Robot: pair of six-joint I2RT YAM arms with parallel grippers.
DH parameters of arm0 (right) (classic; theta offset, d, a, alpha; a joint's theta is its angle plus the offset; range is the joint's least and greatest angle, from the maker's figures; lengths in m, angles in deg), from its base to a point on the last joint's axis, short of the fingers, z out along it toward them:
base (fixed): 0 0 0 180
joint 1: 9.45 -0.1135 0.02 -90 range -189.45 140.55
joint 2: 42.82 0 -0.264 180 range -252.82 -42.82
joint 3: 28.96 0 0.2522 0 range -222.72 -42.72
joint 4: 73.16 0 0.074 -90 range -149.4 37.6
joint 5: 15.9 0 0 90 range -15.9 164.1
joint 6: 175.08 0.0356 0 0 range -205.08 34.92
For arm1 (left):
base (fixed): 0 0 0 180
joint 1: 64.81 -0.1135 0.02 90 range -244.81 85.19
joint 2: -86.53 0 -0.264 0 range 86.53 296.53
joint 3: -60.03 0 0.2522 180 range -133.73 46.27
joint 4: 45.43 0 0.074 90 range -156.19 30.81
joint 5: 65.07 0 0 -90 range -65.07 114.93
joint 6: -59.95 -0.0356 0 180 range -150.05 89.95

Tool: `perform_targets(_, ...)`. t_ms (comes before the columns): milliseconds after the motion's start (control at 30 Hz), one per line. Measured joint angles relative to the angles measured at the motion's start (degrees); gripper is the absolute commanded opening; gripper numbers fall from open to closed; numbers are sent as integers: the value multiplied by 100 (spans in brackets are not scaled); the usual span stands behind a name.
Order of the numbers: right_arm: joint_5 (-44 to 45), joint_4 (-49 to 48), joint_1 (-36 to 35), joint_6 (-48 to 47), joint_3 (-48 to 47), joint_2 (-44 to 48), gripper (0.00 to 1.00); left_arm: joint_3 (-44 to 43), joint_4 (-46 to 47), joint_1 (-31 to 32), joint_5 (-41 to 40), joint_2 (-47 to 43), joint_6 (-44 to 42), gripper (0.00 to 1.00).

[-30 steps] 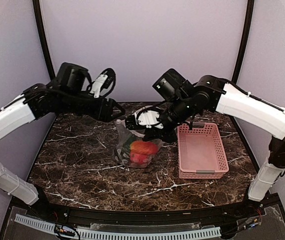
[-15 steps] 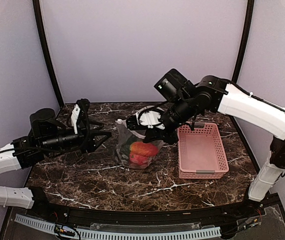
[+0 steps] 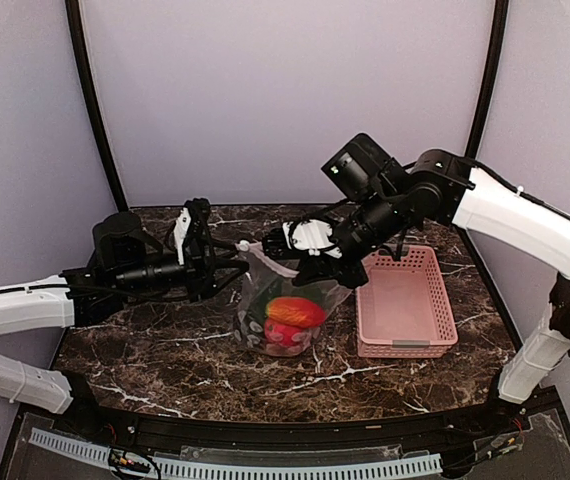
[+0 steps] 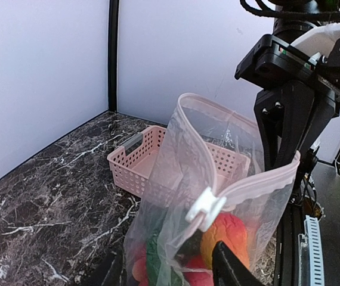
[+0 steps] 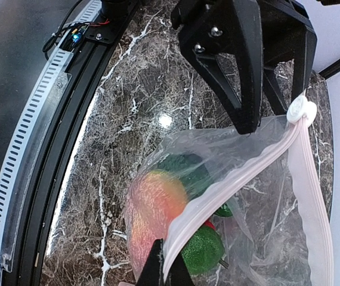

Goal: Place the food in the zip-top bag and seal the zipper
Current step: Pass from the right arm to the left

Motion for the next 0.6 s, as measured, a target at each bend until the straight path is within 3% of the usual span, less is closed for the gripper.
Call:
perform_targets(467, 7, -26, 92, -22, 129, 17, 0, -175, 721, -216, 785, 675, 59, 6)
perform_targets(600, 4, -52, 205, -20, 129, 17, 0, -175, 741, -254, 817, 662, 70, 1)
